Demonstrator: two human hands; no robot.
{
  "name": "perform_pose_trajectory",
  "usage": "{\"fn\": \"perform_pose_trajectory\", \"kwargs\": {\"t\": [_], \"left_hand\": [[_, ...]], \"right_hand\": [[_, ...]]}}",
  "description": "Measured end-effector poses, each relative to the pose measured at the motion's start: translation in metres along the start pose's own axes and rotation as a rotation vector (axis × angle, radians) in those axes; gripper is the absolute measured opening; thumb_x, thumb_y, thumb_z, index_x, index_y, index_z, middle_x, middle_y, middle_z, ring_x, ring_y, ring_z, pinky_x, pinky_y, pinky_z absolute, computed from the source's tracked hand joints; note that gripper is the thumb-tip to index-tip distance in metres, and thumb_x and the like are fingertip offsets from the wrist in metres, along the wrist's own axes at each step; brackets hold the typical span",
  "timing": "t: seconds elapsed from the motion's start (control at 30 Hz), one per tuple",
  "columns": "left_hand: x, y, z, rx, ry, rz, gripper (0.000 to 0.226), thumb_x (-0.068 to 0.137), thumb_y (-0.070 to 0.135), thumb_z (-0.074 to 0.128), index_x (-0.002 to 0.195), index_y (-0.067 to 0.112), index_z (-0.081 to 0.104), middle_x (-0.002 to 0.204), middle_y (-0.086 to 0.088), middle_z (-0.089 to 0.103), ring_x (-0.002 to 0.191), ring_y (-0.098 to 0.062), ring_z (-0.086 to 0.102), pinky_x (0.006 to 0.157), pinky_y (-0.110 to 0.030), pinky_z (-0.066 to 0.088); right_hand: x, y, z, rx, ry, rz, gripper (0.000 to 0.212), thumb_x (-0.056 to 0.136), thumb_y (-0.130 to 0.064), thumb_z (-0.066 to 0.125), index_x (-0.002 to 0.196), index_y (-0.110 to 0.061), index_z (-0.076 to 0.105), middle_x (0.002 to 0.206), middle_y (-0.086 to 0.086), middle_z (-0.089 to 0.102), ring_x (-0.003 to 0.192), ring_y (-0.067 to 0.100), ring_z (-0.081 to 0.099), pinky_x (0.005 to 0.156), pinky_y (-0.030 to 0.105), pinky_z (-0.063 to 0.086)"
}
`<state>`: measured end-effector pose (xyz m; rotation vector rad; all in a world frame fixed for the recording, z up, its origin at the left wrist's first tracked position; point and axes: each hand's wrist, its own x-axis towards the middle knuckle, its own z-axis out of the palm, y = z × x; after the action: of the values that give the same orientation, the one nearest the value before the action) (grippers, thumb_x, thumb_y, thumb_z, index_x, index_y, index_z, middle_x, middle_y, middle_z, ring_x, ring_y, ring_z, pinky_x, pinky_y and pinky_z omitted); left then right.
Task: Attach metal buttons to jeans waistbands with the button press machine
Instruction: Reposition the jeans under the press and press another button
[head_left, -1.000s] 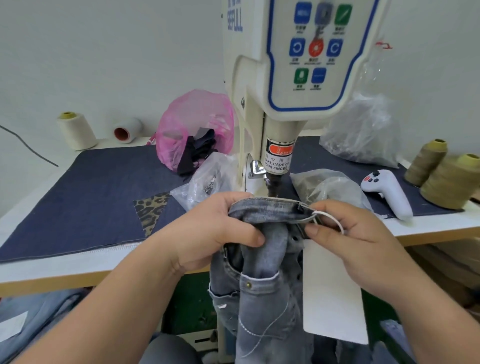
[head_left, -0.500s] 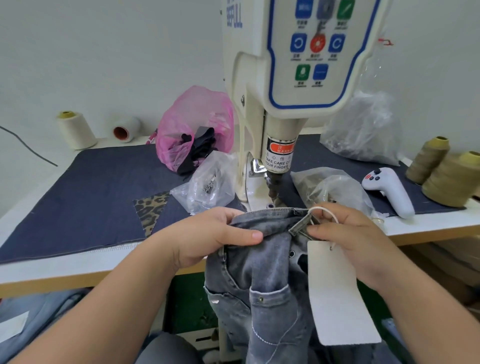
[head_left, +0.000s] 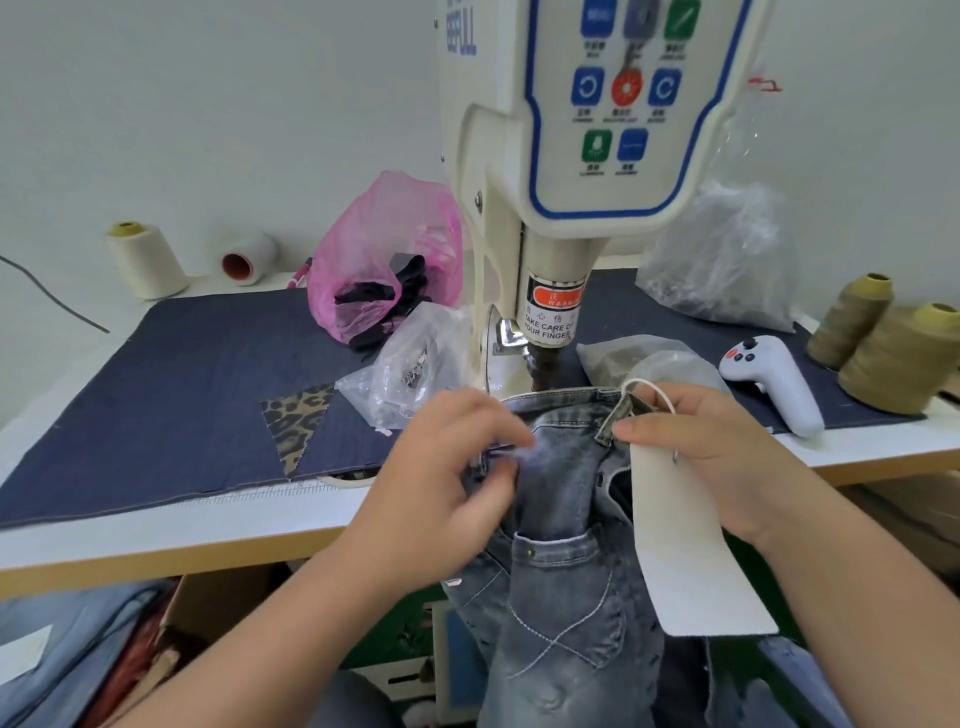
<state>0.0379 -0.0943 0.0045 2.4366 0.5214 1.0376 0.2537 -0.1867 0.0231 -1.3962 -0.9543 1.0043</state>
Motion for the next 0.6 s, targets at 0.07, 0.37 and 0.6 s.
{"fn": "perform_pose_trajectory", "kwargs": {"t": [0.07,0.37,0.6], "left_hand": [[-0.009,0.008,-0.003,-0.011,-0.191,0.092,0.013,0.087,0.024,0.061,0.092,0.023,0.073,0.094,0.014,0.062,0.095,-0.006,0.053,0.091,-0.029,0.039],[-0.018,0.023,0.007,0.159,-0.428,0.143,0.027,0.082,0.042,0.069,0.072,0.034,0.045,0.095,0.015,0.048,0.091,-0.007,0.036,0.088,-0.031,0.034],[-0.001,-0.004,-0.002,0.027,-0.333,-0.140,0.033,0.079,0.022,0.076,0.063,0.033,0.049,0.126,0.014,0.043,0.125,-0.008,0.035,0.102,-0.026,0.031]], "right_hand": [[0.001,0.000,-0.002,0.043,0.010,0.013,0.011,0.056,-0.022,0.077,0.063,-0.018,0.069,0.067,0.010,0.054,0.056,0.018,0.051,0.053,0.028,0.042],[0.002,0.000,-0.008,0.110,-0.031,0.013,0.014,0.058,-0.020,0.077,0.059,-0.017,0.064,0.055,0.004,0.046,0.045,0.015,0.044,0.044,0.024,0.038],[0.003,-0.005,-0.021,0.072,-0.242,0.080,0.049,0.043,-0.017,0.090,0.089,-0.014,0.074,0.079,0.010,0.069,0.062,0.021,0.065,0.055,0.027,0.055]]}}
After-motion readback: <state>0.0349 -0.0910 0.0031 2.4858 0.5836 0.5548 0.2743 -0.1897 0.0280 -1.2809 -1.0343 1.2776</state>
